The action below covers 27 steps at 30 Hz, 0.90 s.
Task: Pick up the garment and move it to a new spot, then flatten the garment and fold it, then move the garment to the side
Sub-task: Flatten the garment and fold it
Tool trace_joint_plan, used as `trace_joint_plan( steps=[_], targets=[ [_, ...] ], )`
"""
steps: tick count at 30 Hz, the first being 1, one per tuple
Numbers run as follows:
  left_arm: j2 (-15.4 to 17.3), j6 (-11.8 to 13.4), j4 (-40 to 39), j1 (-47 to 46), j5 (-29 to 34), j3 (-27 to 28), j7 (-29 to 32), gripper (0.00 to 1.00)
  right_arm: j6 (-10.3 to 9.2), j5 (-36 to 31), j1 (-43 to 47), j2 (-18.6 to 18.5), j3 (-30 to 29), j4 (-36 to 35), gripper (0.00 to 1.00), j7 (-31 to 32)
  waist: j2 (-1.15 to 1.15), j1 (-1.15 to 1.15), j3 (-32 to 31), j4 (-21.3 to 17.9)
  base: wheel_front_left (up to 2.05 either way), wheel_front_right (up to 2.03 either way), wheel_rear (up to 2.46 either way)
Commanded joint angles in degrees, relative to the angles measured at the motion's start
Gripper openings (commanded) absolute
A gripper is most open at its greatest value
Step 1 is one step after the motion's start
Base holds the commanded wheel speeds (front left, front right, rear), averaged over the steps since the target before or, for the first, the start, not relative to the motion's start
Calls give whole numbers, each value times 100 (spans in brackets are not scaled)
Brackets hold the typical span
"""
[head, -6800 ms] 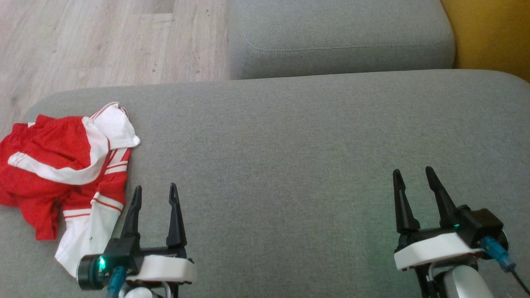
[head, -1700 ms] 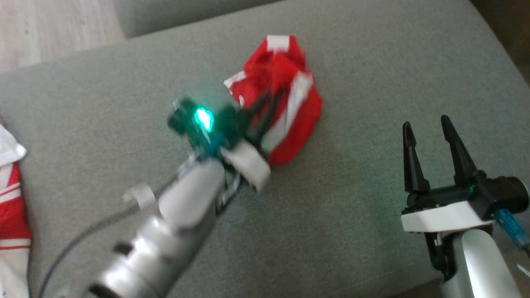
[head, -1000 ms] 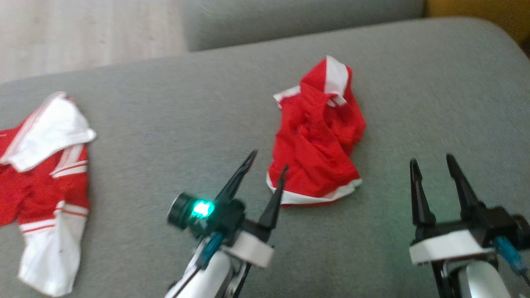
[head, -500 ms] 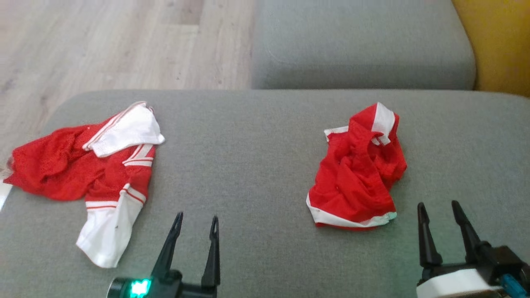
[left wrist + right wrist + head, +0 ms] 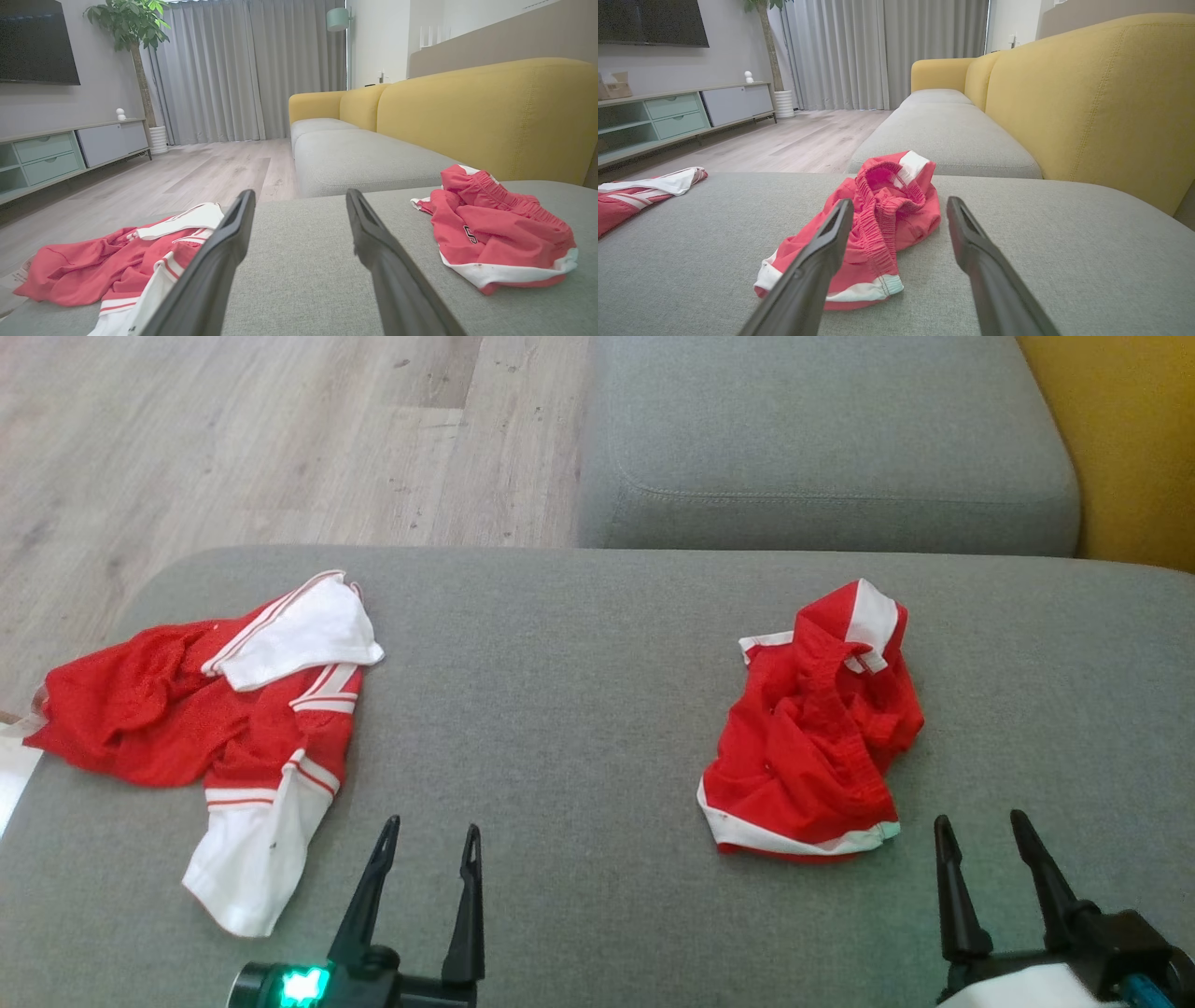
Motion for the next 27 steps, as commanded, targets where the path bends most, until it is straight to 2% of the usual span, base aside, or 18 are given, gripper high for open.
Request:
trace_joint_plan(
  steps=[1, 21, 27],
  targets=[
    [-67, -18, -166, -218, 72, 193, -29, 100, 37, 43, -147, -38, 158, -174, 100, -15, 0, 0, -2, -9, 0, 0, 0],
    [-112, 17, -62, -222, 151, 196, -29, 100, 37, 81, -168, -38, 82, -171, 100, -15, 0, 0, -7, -63, 0, 0, 0],
    [-117, -89, 55, -268, 147, 124, -29, 100, 37, 108, -220, -38, 163, -196, 100, -15, 0, 0, 40, -177, 0, 0, 0]
  ],
)
